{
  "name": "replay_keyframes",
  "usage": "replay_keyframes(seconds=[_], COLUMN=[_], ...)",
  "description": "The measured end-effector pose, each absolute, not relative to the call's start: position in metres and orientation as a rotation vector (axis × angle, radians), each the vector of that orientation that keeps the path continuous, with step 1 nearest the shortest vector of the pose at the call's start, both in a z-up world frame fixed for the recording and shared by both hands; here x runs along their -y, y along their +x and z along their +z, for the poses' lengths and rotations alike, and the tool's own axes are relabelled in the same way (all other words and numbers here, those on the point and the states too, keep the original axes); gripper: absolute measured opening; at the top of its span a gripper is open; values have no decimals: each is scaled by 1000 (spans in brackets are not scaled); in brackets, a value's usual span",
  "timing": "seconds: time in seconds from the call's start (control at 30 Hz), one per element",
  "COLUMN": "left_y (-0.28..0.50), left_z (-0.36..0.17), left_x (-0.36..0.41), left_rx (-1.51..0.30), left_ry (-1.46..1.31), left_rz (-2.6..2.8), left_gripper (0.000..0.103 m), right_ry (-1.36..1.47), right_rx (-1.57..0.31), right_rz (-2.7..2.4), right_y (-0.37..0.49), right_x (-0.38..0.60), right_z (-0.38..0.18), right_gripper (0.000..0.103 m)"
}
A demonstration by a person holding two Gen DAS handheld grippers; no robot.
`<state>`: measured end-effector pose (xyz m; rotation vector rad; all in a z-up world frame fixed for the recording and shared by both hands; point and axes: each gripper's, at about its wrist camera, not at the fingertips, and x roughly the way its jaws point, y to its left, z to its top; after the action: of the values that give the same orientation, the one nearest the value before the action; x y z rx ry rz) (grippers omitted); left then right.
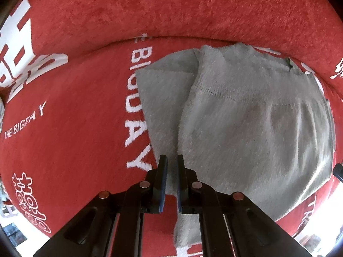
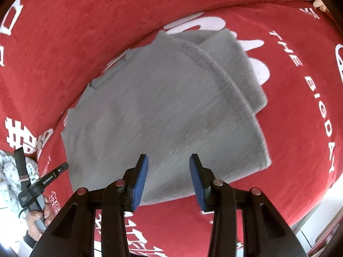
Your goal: Fold small clothes
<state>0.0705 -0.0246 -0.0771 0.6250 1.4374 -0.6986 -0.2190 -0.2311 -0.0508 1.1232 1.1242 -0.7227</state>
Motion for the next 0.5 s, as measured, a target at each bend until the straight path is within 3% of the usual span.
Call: replay_keyframes(seconds=[0.07, 0.17, 0.37, 0.47, 0.5], left_y=[70, 69, 65, 65, 63], left_z=[-78, -78, -78, -72, -67], left_x=[22, 17, 10, 7, 6], left_rx=[-1444, -1440, -1453, -1393, -1354], left_ry=[628, 631, 620, 650, 651], left_rz=[-690, -682, -684, -633, -636], left_gripper=[8, 8, 12, 103, 103], right_ry=[1126, 1124, 1122, 1125, 1126], right_rx=[-1129, -1136, -1148, -1153, -1155], right_rz=[-707, -689, -653, -637, -632], right_y=[-214, -210, -198, -192, -190], right_x=[223, 214, 196, 189, 187], right_z=[-52, -53, -55, -57, -57], right_gripper=[44, 56, 56, 56, 56])
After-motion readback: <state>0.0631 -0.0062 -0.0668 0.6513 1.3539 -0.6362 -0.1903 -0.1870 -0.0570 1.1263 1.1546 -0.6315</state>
